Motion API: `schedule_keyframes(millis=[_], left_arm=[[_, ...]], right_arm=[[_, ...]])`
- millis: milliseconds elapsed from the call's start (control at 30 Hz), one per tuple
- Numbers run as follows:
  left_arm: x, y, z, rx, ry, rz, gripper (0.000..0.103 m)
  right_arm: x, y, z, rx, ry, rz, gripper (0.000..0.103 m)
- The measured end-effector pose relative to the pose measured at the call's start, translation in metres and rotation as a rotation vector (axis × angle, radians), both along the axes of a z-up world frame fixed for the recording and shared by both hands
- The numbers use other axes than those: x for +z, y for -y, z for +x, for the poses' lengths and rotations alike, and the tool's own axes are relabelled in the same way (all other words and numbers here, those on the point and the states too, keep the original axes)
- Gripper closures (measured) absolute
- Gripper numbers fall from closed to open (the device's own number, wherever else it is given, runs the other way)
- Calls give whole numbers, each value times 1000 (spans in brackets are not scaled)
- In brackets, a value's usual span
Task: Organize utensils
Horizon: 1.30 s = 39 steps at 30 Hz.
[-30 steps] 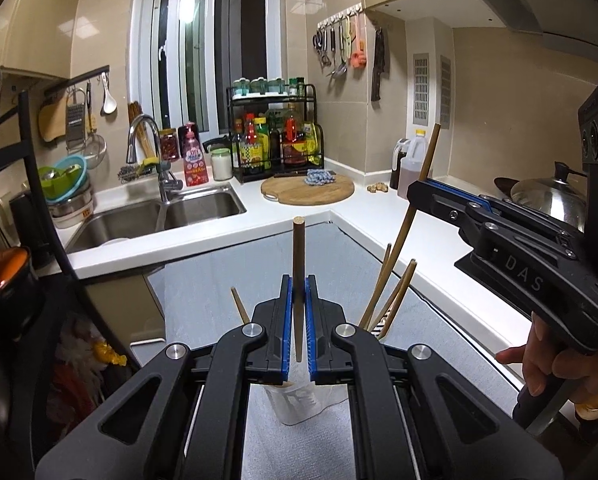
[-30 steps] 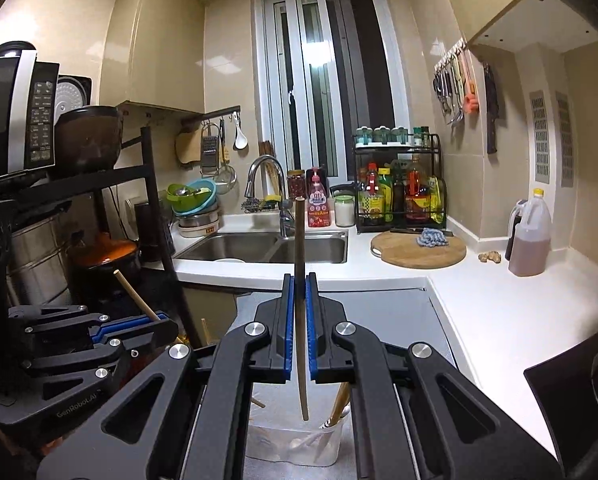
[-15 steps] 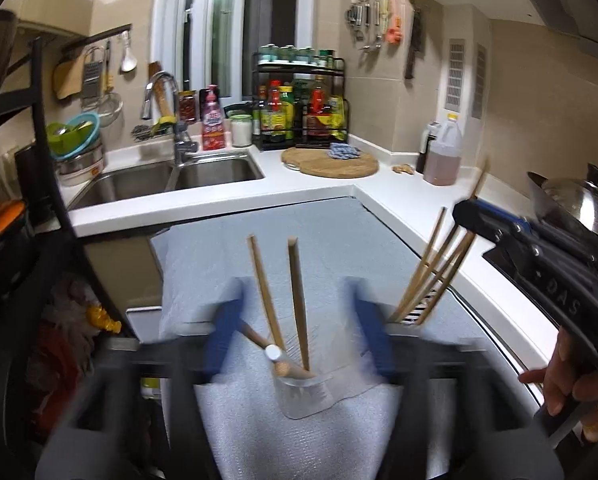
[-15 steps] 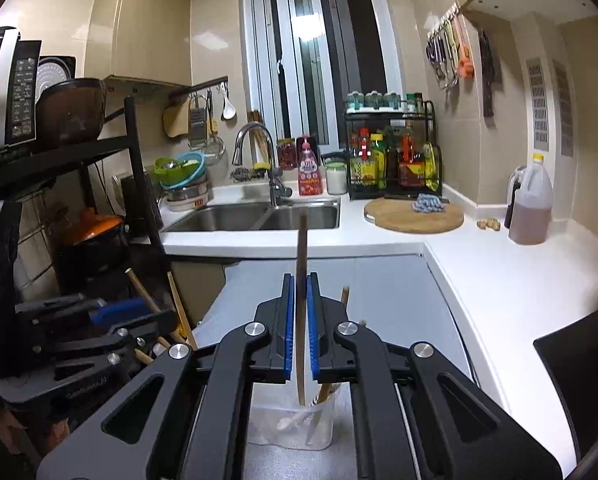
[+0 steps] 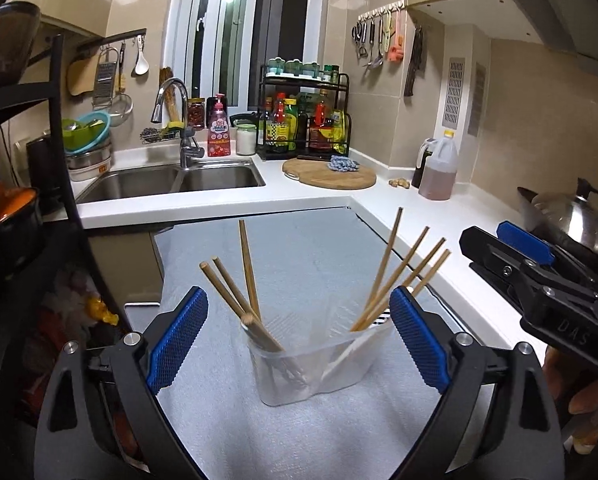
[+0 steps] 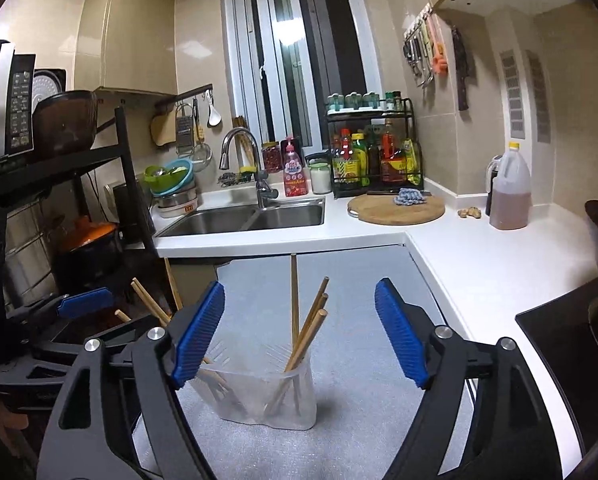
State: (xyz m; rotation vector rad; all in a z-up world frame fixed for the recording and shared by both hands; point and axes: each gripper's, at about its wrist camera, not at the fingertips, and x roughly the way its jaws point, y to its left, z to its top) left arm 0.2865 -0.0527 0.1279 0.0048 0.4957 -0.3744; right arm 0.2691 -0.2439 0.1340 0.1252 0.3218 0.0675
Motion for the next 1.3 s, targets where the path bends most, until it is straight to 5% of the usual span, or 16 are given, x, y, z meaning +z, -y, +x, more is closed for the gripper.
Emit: schedule_keyframes(millis=[333, 733, 1300], left_arm=[[-18, -9, -82, 96, 90, 13, 9], [-76, -22, -133, 198, 35, 51, 8], [-81, -27, -158, 245, 39, 78, 8]], right_arm=[[-26, -11, -76, -35, 6, -33, 5], [-101, -31, -122, -70, -126, -130, 5], [-100, -34, -149, -73, -110, -123, 5]])
